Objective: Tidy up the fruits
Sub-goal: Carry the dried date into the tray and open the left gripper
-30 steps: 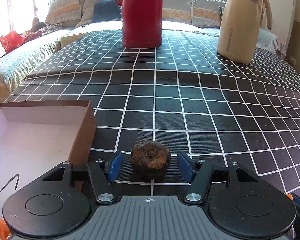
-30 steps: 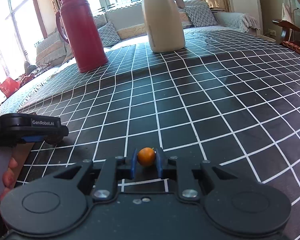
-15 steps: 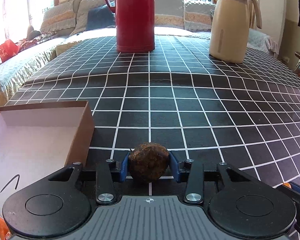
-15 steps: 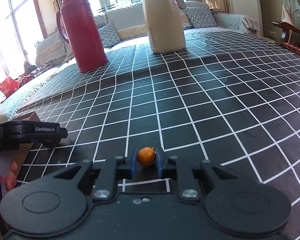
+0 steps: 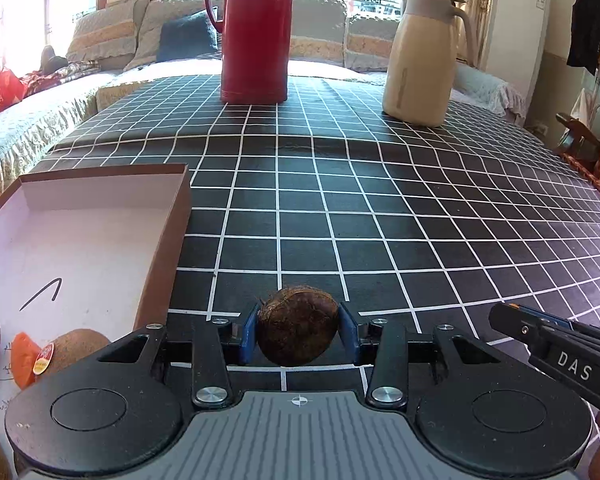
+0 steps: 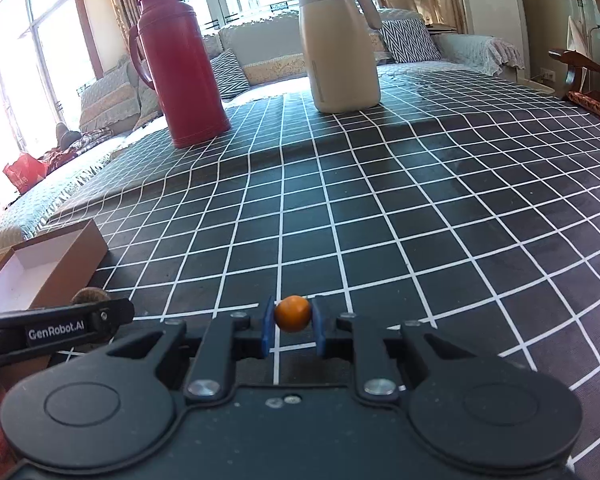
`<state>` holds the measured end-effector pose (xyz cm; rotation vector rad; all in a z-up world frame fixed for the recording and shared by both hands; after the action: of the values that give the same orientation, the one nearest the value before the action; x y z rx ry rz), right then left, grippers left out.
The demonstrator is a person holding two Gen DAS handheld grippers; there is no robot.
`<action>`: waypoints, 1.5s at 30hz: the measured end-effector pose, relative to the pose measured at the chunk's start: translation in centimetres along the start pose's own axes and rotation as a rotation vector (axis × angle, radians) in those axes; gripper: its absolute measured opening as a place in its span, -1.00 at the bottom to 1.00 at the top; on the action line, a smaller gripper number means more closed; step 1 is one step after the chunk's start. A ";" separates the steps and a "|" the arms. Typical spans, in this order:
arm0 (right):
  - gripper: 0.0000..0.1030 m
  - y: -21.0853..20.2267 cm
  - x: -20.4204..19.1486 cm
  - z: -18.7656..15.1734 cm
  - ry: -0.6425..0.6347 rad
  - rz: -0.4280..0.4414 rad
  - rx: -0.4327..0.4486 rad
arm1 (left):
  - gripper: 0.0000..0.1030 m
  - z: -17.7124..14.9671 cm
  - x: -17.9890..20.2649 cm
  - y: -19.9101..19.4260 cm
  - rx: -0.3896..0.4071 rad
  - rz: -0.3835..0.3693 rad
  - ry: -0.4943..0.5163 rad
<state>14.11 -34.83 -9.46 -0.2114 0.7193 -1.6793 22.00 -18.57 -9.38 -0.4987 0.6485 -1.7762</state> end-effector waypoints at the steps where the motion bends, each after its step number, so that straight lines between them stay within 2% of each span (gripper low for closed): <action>1: -0.63 -0.1 0.0 0.0 0.001 0.000 0.000 | -0.18 -0.2 0.0 -0.4 0.005 -0.006 -0.001; 11: -0.63 -0.6 -1.0 -0.7 -0.007 0.025 -0.009 | -0.18 -0.8 -1.3 -3.5 0.047 -0.063 -0.019; 17: -0.63 -0.8 -2.0 -0.9 -0.014 0.041 -0.008 | -0.18 -0.6 -3.9 -4.7 0.061 -0.075 -0.093; 27: -0.63 -0.8 -3.0 -1.2 -0.029 0.058 -0.012 | -0.18 -0.3 -7.7 -4.2 0.069 -0.012 -0.164; 36: -0.63 -0.9 -3.4 -1.5 -0.032 0.071 -0.011 | -0.18 0.3 -10.5 -4.1 0.115 0.044 -0.185; 45: -0.63 -0.6 -4.5 -1.6 -0.040 0.084 -0.015 | -0.18 0.5 -14.9 -2.6 0.099 0.125 -0.229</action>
<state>13.88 -30.03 -9.31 -0.2221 0.7019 -1.5863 24.67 -3.78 -7.50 -0.5712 0.4208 -1.5969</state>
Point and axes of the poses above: each gripper's, at about its wrist camera, not at the fingertips, and y roughly the way its jaws point, x to its right, z to its top, the point moved 10 cm from there along y, roughly the way its jaws point, and after that the axes turned 4 degrees about z, right-handed, at the moved point
